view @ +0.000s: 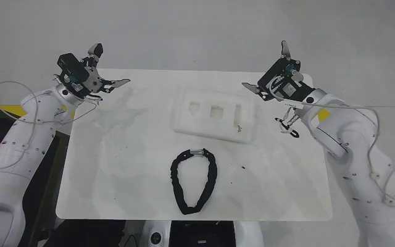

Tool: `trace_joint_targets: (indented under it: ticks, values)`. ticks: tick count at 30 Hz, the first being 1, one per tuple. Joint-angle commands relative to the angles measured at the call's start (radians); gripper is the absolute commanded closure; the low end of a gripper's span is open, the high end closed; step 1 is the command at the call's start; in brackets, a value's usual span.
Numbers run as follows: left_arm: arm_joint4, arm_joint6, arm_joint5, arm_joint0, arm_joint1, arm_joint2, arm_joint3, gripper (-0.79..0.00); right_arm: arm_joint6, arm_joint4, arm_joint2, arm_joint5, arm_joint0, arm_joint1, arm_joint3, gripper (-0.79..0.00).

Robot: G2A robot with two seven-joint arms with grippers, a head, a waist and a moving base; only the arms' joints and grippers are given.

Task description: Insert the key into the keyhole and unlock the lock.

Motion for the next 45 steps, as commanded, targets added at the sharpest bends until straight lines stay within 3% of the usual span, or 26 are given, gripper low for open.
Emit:
trace_joint_targets:
  ticks: [1,18,26,33,38,45]
  values:
    - [0.0,0.0,0.0,0.0,0.0,0.0,0.0,-0.784,0.0,0.0,0.0,0.0,0.0,0.0,0.0,-0.785]
    - [0.0,0.0,0.0,0.0,0.0,0.0,0.0,-0.785,0.015,0.027,-0.013,-0.009,-0.013,-0.003,-0.004,-0.785]
    - [0.0,0.0,0.0,0.0,0.0,0.0,0.0,-0.785,0.311,0.235,-0.073,-0.044,0.03,-0.014,0.008,-0.785]
    - [0.0,0.0,0.0,0.0,0.0,0.0,0.0,-0.785,0.603,0.458,-0.147,0.007,0.074,-0.025,0.027,-0.785]
    - [0.0,0.0,0.0,0.0,0.0,0.0,0.0,-0.785,0.721,0.596,-0.208,0.039,0.074,-0.033,0.072,-0.785]
    - [0.0,0.0,0.0,0.0,0.0,0.0,0.0,-0.785,0.803,0.603,-0.24,0.035,0.07,-0.031,0.117,-0.785]
